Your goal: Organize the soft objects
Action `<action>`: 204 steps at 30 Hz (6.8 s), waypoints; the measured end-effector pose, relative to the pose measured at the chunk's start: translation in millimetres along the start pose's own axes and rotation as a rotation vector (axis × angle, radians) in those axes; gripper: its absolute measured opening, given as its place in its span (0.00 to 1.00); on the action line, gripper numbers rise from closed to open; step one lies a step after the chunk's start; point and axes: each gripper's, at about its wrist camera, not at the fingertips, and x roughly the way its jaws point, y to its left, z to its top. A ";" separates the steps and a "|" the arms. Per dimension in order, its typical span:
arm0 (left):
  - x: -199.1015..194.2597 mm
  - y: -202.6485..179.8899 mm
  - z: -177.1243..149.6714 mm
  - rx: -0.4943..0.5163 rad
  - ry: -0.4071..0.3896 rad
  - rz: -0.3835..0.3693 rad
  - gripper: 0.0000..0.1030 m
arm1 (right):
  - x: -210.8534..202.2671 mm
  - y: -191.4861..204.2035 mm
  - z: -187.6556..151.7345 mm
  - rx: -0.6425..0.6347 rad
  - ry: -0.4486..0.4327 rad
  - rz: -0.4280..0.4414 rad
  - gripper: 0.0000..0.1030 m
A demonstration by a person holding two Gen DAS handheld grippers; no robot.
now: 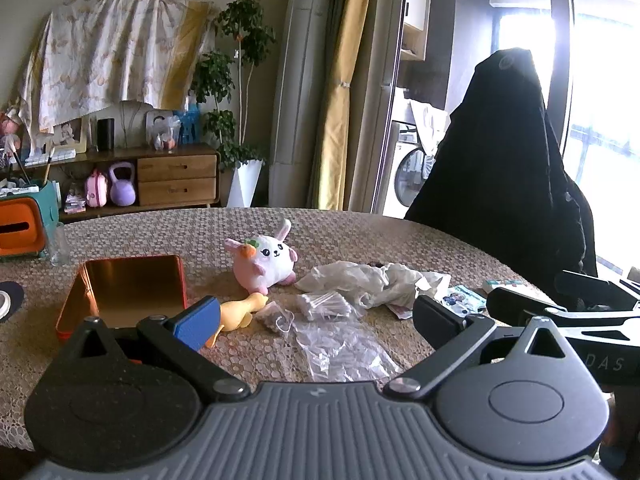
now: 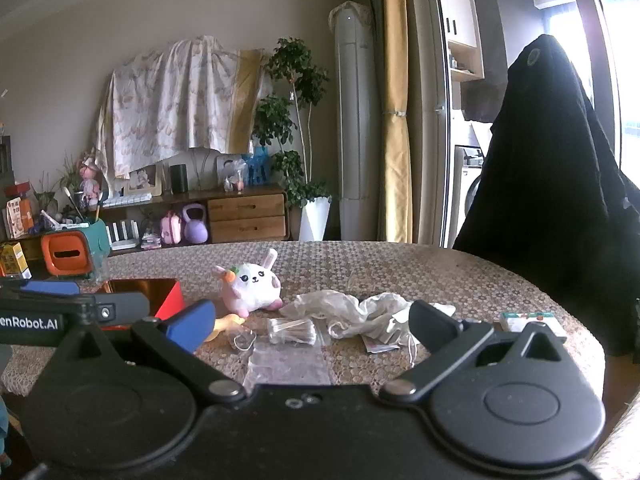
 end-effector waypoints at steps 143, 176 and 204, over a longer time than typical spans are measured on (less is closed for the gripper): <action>267.5 89.6 0.7 0.187 0.430 0.184 0.28 | 222.5 -216.9 -40.3 0.030 0.370 -0.142 0.06; 148.2 139.2 59.5 0.035 0.309 0.197 0.29 | 153.6 -17.1 69.6 -0.149 0.248 0.347 0.06; 163.7 259.6 62.1 -0.082 0.392 0.321 0.29 | 224.9 181.8 60.0 -0.313 0.400 0.584 0.06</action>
